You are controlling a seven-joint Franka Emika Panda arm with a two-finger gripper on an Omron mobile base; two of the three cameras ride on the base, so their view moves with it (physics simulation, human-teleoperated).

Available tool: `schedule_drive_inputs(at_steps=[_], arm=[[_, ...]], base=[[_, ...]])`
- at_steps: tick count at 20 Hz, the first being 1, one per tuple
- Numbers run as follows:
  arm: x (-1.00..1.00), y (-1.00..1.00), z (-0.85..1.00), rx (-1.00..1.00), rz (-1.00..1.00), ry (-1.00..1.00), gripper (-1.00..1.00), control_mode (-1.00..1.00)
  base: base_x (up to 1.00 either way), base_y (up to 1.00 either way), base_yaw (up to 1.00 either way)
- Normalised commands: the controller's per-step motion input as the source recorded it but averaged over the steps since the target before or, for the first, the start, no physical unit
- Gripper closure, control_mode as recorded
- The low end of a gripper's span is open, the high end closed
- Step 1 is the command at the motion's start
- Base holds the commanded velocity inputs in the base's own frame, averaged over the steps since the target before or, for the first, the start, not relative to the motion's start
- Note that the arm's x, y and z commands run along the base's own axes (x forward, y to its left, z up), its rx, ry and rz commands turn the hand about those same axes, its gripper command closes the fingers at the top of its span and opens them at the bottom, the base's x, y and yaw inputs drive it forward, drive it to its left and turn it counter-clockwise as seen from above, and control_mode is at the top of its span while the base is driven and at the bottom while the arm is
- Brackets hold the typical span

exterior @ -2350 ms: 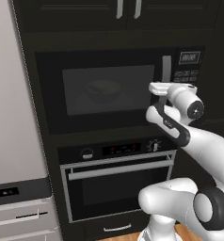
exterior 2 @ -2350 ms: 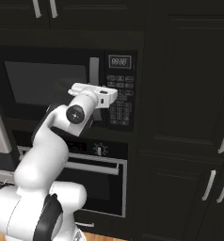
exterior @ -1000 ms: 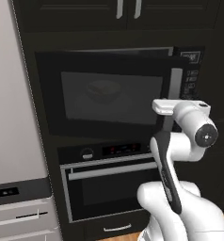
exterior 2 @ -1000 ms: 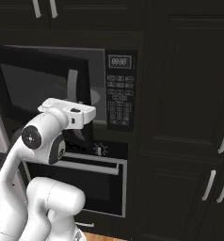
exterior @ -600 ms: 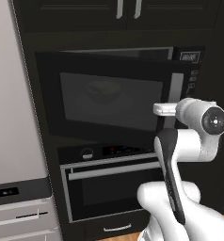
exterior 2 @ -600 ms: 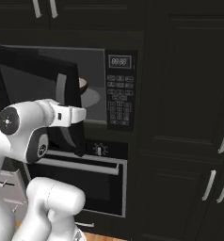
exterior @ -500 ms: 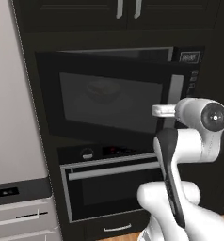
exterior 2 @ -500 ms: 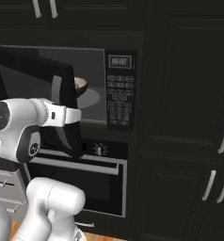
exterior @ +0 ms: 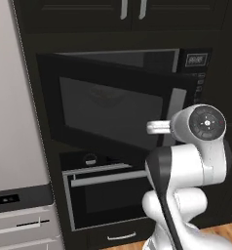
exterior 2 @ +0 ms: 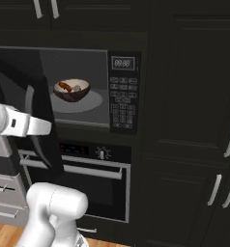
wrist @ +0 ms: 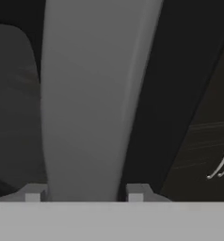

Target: The microwave is finished heating the chicken drumstick and garlic. Take the bowl containing the food and place it on the dining counter.

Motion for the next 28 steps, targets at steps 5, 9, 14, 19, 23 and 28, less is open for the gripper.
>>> schedule_drive_inputs(at_steps=[5,9,14,19,23,28], arm=[[-1.0,-0.07,-0.31,-0.01,-0.01,0.01,-1.0,-1.0],[-1.0,-0.32,-0.22,0.0,0.0,0.0,-1.0,-1.0],[-1.0,-0.14,-0.05,0.0,0.0,-0.14,-1.0,-1.0],[-0.63,0.26,-0.02,0.0,0.05,-0.26,-1.0,-1.0],[-0.04,0.54,0.0,0.0,0.0,-0.21,-1.0,-1.0],[0.0,-0.54,0.22,0.21,0.07,-0.05,-1.0,-1.0]], base=[[0.0,0.0,0.0],[0.0,0.0,0.0],[0.0,0.0,0.0],[0.0,0.0,0.0],[0.0,0.0,0.0],[0.0,0.0,0.0]])
